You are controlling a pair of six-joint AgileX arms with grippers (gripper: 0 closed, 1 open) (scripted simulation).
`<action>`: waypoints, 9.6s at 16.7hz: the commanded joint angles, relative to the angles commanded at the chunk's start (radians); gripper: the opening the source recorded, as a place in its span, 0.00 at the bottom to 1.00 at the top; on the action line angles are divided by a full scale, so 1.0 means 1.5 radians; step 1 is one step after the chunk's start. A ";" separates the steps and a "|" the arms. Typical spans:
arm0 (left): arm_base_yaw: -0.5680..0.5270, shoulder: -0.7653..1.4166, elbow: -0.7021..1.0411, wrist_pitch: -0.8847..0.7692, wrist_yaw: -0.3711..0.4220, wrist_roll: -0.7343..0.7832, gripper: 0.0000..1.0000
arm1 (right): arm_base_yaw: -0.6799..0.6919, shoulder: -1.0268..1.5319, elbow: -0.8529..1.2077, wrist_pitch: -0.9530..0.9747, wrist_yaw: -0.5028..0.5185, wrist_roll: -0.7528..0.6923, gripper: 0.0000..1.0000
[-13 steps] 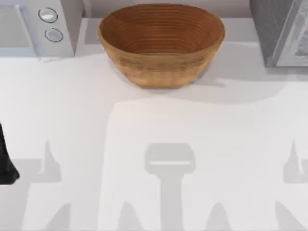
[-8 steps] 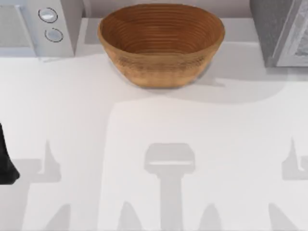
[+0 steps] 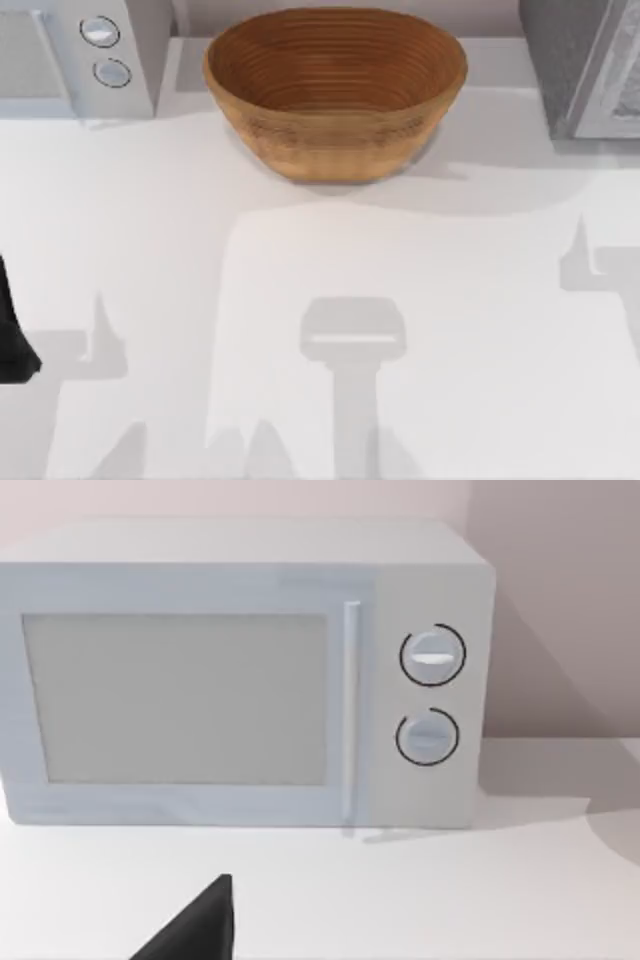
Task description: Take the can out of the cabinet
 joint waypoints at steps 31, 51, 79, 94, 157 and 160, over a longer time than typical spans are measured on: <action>0.000 0.000 0.000 0.000 0.000 0.000 1.00 | 0.136 0.600 0.692 -0.065 0.150 0.006 1.00; 0.000 0.000 0.000 0.000 0.000 0.000 1.00 | 0.100 0.742 0.825 -0.056 0.116 0.006 0.62; 0.000 0.000 0.000 0.000 0.000 0.000 1.00 | 0.267 0.483 0.819 -0.310 0.278 0.006 0.00; 0.000 0.000 0.000 0.000 0.000 0.000 1.00 | 0.207 0.303 0.558 -0.231 0.217 0.005 0.00; 0.000 0.000 0.000 0.000 0.000 0.000 1.00 | -0.341 1.206 0.071 1.179 -0.838 0.019 0.00; 0.000 0.000 0.000 0.000 0.000 0.000 1.00 | -0.330 1.211 0.075 1.175 -0.827 0.019 0.00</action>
